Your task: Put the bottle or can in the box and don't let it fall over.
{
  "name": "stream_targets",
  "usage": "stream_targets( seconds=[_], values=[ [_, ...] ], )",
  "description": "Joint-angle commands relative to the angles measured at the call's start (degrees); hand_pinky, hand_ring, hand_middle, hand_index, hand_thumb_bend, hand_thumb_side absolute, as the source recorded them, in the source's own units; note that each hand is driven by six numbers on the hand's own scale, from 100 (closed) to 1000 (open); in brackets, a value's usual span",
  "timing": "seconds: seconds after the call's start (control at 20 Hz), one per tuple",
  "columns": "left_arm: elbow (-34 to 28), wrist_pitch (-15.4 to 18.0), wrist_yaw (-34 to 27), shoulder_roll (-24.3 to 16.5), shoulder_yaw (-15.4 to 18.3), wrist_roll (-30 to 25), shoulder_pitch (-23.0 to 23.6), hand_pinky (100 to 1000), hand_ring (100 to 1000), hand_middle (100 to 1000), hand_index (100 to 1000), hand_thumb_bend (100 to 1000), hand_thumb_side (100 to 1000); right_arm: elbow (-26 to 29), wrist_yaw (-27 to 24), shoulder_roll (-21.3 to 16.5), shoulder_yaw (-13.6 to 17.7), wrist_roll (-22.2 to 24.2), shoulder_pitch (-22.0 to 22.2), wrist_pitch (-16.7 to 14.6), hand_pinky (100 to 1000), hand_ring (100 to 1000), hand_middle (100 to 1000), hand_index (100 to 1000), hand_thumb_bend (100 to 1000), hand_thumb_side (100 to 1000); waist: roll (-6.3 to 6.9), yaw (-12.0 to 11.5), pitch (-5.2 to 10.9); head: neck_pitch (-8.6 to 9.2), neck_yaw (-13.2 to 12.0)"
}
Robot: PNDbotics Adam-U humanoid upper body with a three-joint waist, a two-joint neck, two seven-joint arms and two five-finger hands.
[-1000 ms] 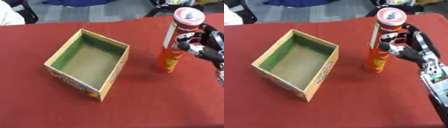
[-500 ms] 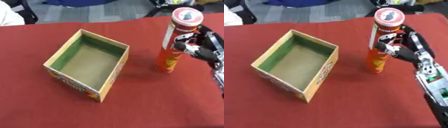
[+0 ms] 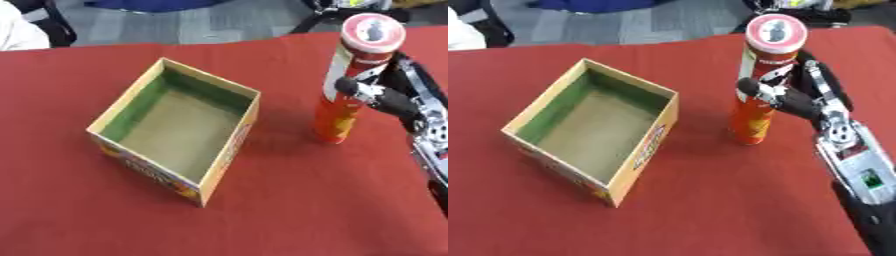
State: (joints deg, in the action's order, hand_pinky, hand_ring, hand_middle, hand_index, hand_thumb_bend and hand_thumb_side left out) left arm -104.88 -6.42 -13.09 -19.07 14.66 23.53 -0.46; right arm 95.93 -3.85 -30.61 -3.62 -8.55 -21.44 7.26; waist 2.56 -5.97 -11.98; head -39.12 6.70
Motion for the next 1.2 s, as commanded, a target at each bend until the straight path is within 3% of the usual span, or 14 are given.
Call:
stream_targets(
  seconds=[0.05,0.55,0.85,1.2],
  values=[
    [-0.7,0.1,0.1,-0.8,0.1,-0.2,-0.4,717,799,754,785,436,769,-0.4,0.6,-0.6,0.1,-1.1,-1.3,1.0,698,731,881,853,1000,541,-0.03,-0.1,0.53,0.89,0.2],
    [-0.7,0.1,0.1,-0.6,0.0,-0.4,-0.6,718,799,754,785,433,770,-1.1,1.7,0.3,-0.4,-3.9,-3.2,2.4,691,710,841,832,1000,541,0.17,-0.5,0.1,1.41,0.5],
    [-0.7,0.1,0.0,-0.6,-0.1,-0.4,-0.7,719,799,754,786,431,772,-1.4,0.1,0.8,-0.6,-6.3,-3.7,2.7,684,688,772,775,1000,541,0.14,-0.6,0.02,1.49,0.6],
    [-0.7,0.1,0.0,-0.6,0.0,-0.4,-0.7,720,799,755,786,428,773,-1.4,-2.2,1.3,-0.7,-8.6,-4.0,2.2,676,612,553,601,1000,541,0.09,-0.7,0.13,1.57,0.6]
  ],
)
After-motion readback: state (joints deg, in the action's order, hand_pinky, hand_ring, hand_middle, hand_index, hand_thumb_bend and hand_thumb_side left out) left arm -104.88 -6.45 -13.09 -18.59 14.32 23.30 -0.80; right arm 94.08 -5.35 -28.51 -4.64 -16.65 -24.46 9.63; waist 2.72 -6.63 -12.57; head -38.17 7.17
